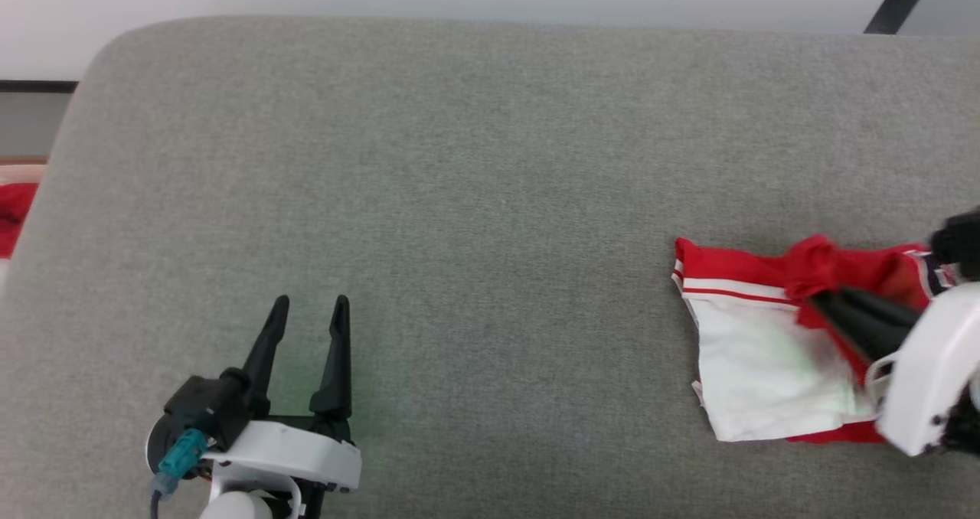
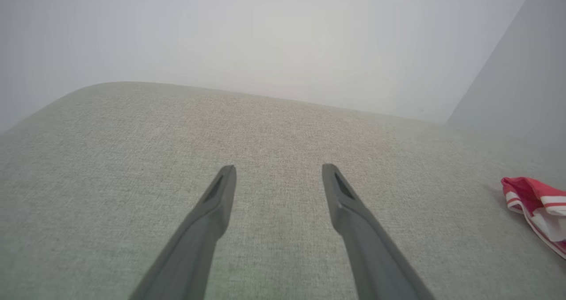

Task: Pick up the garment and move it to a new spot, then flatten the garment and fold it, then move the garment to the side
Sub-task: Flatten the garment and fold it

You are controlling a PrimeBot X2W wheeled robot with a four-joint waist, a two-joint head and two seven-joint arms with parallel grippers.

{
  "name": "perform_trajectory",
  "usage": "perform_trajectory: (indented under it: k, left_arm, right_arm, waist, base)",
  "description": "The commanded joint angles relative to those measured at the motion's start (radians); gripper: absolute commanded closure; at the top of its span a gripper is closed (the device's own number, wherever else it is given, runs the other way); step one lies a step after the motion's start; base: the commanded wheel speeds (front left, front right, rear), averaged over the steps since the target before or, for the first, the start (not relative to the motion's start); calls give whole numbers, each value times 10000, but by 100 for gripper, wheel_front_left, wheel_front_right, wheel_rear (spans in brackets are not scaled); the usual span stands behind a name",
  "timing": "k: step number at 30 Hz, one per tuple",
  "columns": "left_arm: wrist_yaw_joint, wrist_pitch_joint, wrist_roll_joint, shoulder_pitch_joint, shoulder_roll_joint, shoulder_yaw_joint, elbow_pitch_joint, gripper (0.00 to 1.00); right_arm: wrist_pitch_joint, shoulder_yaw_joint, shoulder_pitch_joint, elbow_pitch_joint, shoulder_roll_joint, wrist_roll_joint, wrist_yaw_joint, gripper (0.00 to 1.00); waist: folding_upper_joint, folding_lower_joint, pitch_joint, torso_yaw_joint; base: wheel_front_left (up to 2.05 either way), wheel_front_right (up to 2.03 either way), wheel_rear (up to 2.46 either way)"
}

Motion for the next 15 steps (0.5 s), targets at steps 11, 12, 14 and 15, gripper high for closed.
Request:
perform_trajectory:
  k: [11, 12, 14, 15]
  left_arm:
    - [-20, -7, -112, -155, -110, -231, 99, 0]
    - [-20, -7, -113, -153, -119, -238, 115, 0]
    - [-20, -7, -136, -145, -139, -262, 154, 0]
    - [-20, -7, -150, -145, -152, -273, 168, 0]
  right_arm:
    - [-798, 1328, -429, 1025, 226, -151, -14, 100]
    - [-906, 1399, -451, 1134, 204, -157, -14, 100]
    - [-1117, 1562, -504, 1384, 174, -154, -15, 100]
    - [-1229, 1647, -511, 1490, 148, -145, -15, 100]
  waist:
    - [0, 0, 30, 414]
    - [0, 0, 37, 427]
    - [0, 0, 35, 433]
    - [0, 0, 25, 435]
  base:
    - [0, 0, 0]
    - [0, 0, 0]
    - [0, 0, 0]
    - [0, 0, 0]
